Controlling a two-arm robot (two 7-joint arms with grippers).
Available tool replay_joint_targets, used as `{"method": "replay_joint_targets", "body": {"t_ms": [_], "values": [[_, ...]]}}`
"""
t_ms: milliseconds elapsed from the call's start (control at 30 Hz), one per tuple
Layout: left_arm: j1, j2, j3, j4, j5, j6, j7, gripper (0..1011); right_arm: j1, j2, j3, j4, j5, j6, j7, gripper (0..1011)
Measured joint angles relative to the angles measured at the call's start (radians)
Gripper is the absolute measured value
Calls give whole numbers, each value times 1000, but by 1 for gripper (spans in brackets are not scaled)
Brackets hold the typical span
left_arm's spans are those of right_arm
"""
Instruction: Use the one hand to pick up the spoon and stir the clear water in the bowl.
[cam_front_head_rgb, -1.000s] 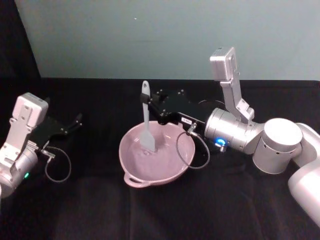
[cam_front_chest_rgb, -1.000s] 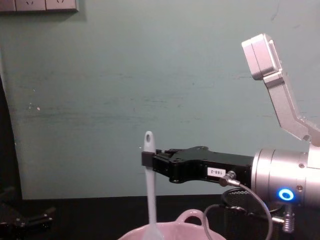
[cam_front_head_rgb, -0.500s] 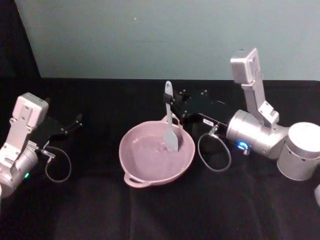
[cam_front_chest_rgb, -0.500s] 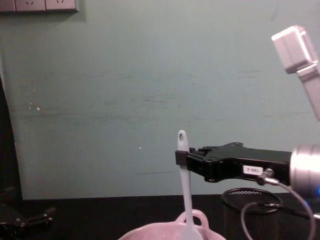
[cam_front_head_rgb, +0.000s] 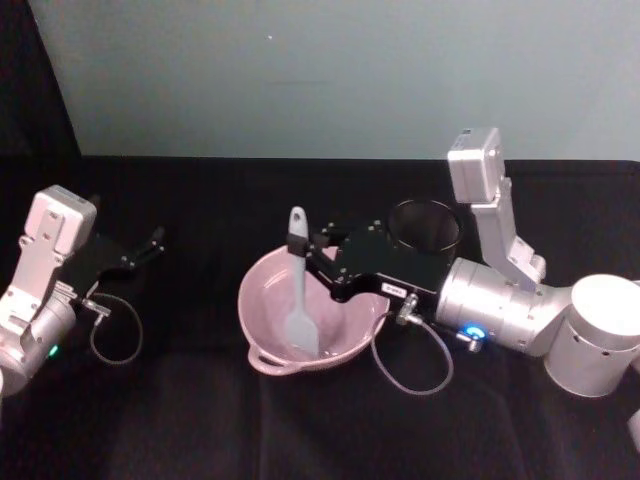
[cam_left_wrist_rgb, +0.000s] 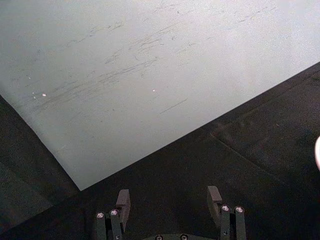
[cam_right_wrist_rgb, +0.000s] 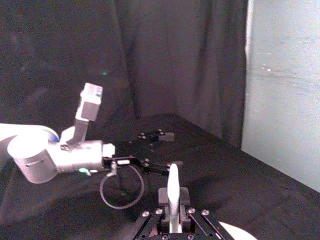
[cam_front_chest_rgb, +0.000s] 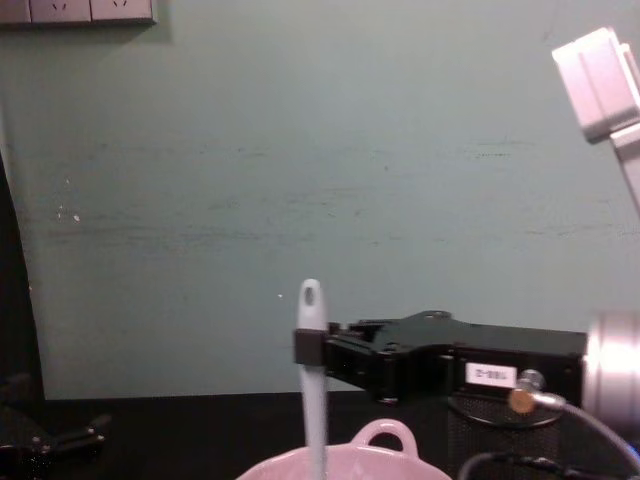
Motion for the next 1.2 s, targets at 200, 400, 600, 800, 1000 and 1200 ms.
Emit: {"method": "replay_joint_targets", "body": {"t_ms": [200,400,600,800,1000,1200], "values": [[0,0,0,0,0,0,0,1011,29,-33,-25,43,9,-17,13,118],[0,0,0,0,0,0,0,1011,78,-78,-42,133,3,-67,24,118],[0,0,0,0,0,0,0,1011,108,-106,-37,202,-8,-108,22,118],[0,0,0,0,0,0,0,1011,126,-121,-19,257,-32,-142,-1,118],[0,0,0,0,0,0,0,1011,122,-113,6,265,-51,-148,-23,118],[0,0,0,0,0,0,0,1011,101,-88,35,227,-61,-117,-49,118]]}}
